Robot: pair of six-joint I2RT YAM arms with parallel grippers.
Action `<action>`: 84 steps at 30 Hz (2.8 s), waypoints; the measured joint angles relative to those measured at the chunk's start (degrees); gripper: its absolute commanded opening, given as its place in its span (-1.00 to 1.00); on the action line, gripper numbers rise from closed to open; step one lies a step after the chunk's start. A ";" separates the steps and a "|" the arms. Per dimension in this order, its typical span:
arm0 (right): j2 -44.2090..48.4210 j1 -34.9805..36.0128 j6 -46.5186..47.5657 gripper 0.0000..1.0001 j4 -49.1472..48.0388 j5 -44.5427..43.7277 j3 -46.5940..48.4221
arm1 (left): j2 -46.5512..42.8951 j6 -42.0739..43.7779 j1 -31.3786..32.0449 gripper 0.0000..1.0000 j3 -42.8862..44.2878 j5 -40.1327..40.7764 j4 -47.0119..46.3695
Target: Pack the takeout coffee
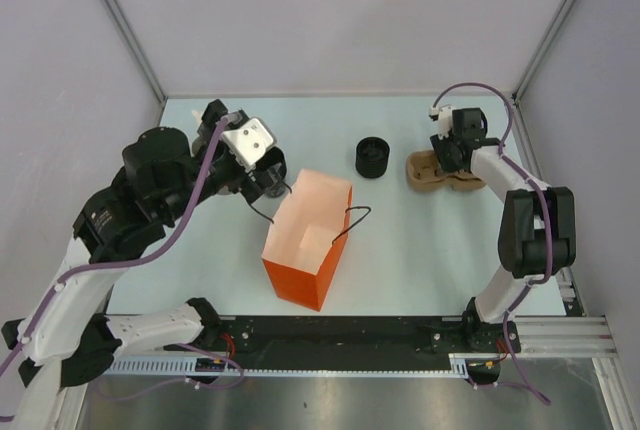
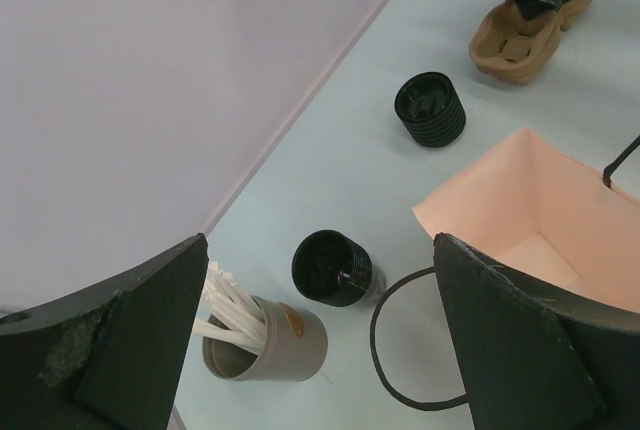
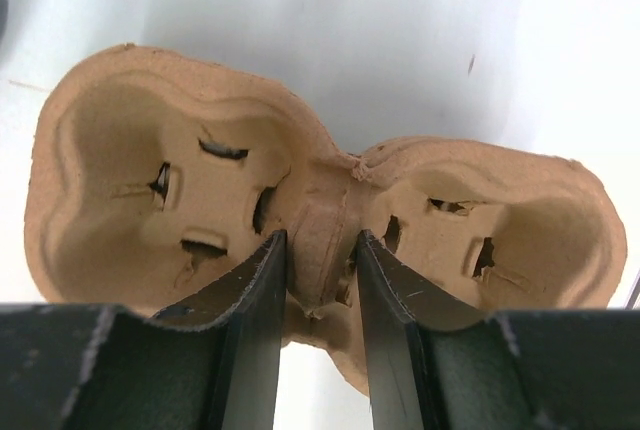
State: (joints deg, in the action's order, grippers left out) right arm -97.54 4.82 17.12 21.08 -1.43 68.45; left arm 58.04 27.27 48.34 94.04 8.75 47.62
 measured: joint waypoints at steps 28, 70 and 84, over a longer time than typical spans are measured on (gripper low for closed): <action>-0.96 -3.52 7.48 -0.35 3.93 10.58 7.82 | -5.92 -5.84 -12.22 0.99 -1.38 -9.33 -0.02; -3.10 4.07 1.95 0.43 2.49 2.51 7.74 | -8.44 -8.37 -18.64 1.00 -3.37 -16.76 -0.35; -6.86 4.07 0.92 0.24 5.14 2.51 10.01 | -8.70 -8.90 -19.67 1.00 -3.39 -18.12 -0.35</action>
State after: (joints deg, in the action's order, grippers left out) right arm -104.40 8.88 18.04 26.22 1.08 78.46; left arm 49.34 18.37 28.67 90.65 -9.37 47.27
